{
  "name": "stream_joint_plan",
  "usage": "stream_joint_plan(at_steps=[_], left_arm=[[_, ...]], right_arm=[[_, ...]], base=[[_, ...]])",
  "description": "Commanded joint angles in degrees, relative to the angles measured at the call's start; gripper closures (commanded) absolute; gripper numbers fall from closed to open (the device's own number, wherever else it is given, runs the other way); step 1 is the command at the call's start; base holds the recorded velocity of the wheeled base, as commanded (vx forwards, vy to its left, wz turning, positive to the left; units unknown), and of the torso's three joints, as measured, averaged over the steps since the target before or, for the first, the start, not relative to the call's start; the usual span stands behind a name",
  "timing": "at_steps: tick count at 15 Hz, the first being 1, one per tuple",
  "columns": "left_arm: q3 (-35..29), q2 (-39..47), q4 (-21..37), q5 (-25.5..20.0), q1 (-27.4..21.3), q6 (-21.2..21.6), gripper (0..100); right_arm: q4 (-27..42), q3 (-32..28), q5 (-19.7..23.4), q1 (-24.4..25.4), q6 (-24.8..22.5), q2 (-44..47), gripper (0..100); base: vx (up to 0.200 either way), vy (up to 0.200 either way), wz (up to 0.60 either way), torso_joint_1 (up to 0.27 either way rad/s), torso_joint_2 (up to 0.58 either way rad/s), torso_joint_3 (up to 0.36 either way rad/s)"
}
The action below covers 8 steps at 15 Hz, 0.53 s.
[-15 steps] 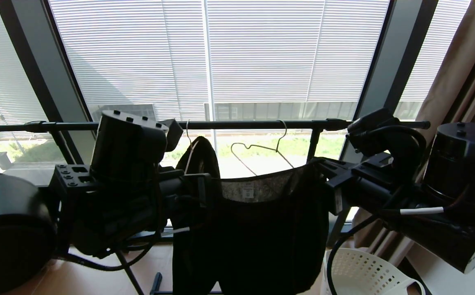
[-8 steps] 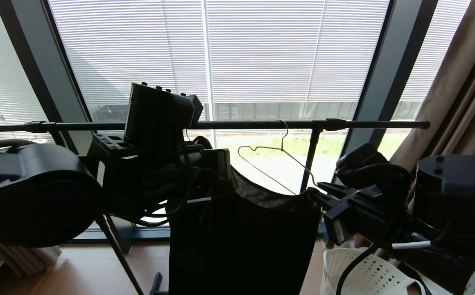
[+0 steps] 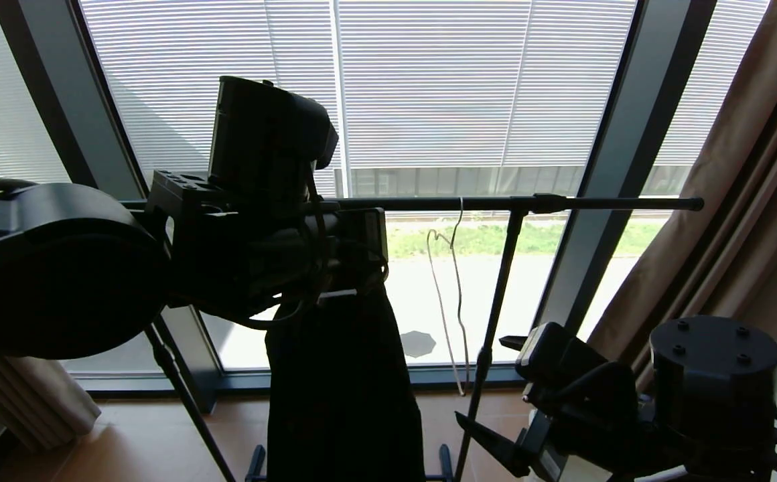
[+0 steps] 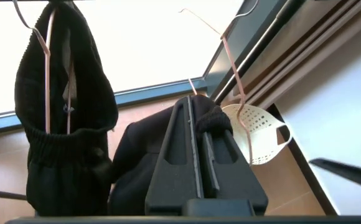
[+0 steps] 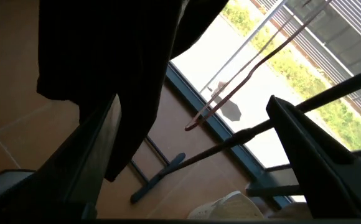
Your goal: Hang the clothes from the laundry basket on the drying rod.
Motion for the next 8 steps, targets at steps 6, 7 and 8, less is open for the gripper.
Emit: stream_joint_plan(at_steps=[6, 7, 8], left_arm=[[2.3, -0.6, 0.1, 0.8, -4.0, -0.1, 100], [2.8, -0.5, 0.0, 0.8, -4.4, -0.1, 100], [3.4, -0.5, 0.0, 0.8, -5.0, -0.2, 100]], right_arm=[[-21.5, -0.1, -4.5, 6.0, 8.2, 8.7, 0], [-21.5, -1.5, -6.7, 6.7, 9.7, 8.7, 0], [-21.3, -3.3, -8.9, 7.4, 11.8, 8.7, 0]], base=[[0.000, 0.000, 0.00, 0.000, 0.00, 0.000], [0.000, 0.000, 0.00, 0.000, 0.00, 0.000], [0.000, 0.000, 0.00, 0.000, 0.00, 0.000]])
